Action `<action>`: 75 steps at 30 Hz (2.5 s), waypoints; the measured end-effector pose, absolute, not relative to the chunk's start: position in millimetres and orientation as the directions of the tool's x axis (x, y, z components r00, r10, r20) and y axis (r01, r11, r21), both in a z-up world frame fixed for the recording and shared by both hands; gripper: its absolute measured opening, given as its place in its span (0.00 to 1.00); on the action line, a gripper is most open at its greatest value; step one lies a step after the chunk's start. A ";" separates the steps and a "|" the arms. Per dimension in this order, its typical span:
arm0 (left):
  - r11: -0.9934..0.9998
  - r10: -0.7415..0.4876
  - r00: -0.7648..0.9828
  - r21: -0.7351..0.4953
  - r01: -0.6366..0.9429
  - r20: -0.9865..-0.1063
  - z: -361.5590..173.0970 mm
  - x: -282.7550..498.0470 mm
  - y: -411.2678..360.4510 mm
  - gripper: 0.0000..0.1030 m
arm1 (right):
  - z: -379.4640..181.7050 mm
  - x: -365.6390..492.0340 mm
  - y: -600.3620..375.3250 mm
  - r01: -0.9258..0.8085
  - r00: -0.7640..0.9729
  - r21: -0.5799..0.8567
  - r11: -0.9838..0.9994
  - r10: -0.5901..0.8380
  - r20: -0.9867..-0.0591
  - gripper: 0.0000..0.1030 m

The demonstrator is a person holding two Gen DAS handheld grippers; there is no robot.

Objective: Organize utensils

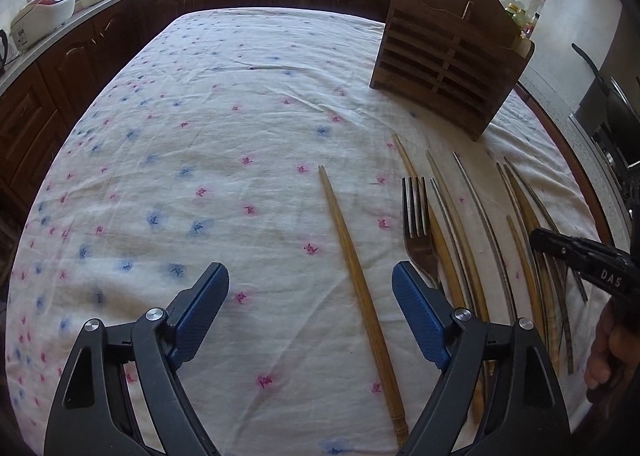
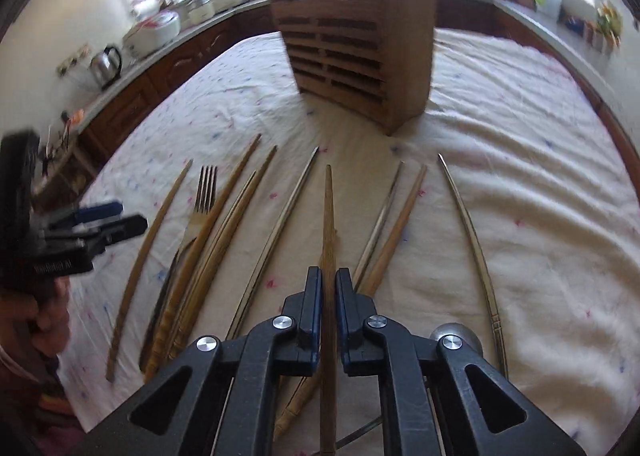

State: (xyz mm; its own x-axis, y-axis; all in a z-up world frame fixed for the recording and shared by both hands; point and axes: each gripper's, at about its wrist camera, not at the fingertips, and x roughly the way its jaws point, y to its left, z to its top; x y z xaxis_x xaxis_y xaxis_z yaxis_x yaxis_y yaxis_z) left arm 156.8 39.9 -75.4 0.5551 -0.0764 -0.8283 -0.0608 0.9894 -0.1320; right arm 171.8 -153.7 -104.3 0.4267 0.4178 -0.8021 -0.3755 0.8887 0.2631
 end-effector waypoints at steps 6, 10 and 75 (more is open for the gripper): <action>0.992 -0.059 0.545 -0.111 -0.063 -0.836 -80.0 172.3 36.8 0.76 | -108.1 184.6 -183.8 -0.191 0.450 0.403 0.895 0.445 -0.774 0.09; 0.995 -0.031 0.546 -0.075 -0.059 -0.837 -81.4 185.1 32.7 0.73 | -94.5 184.5 -184.1 -0.191 0.513 0.355 0.915 0.401 -0.759 0.14; 0.935 -0.313 0.853 -0.293 0.200 -0.417 132.4 160.8 53.5 0.04 | 89.9 172.0 -197.5 -0.308 0.806 0.358 0.881 0.442 -0.393 0.00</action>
State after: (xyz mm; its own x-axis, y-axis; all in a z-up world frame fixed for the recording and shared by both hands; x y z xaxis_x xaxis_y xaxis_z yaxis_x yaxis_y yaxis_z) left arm 160.8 53.5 132.4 0.8532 -0.3128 -0.4174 0.1996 0.9351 -0.2928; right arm 172.0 -197.5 89.9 0.8064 0.4416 -0.3934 -0.3079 0.8814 0.3584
